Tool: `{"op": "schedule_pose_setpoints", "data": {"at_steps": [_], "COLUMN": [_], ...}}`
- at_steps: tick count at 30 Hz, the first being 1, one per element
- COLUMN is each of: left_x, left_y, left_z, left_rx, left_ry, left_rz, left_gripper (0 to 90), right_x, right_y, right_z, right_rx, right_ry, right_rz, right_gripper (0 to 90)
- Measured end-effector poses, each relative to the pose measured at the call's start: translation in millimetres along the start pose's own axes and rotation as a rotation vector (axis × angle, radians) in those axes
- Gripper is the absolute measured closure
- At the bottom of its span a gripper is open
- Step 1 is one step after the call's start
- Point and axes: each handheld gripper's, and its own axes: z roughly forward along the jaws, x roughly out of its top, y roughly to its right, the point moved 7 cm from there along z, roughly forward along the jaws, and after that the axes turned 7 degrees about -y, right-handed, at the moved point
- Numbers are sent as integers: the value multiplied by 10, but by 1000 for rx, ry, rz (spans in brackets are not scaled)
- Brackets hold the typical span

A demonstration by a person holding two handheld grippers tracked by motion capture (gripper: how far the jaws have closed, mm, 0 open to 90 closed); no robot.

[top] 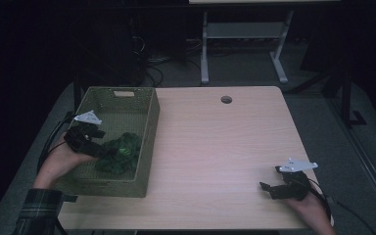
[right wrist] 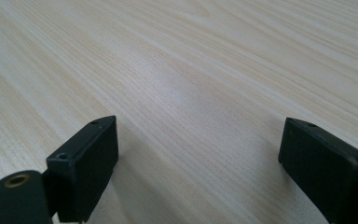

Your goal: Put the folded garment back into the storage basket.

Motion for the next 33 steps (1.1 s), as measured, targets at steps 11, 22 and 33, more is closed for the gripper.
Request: {"op": "schedule_pose_setpoints", "data": {"at_steps": [11, 22, 33], "left_x": [436, 878, 1043], "left_y": [396, 981, 1482], "left_z": [12, 285, 749], "left_rx": [-32, -89, -121], "left_ry": [100, 172, 164], "left_rz": [51, 106, 157], "left_gripper": [131, 131, 134], "right_x": [1, 1, 0], "right_y": [0, -1, 0], "right_z": [1, 0, 1], "right_rx": [0, 1, 1], "right_ry": [1, 1, 1], "right_rz": [0, 1, -1], "right_gripper": [115, 115, 115]}}
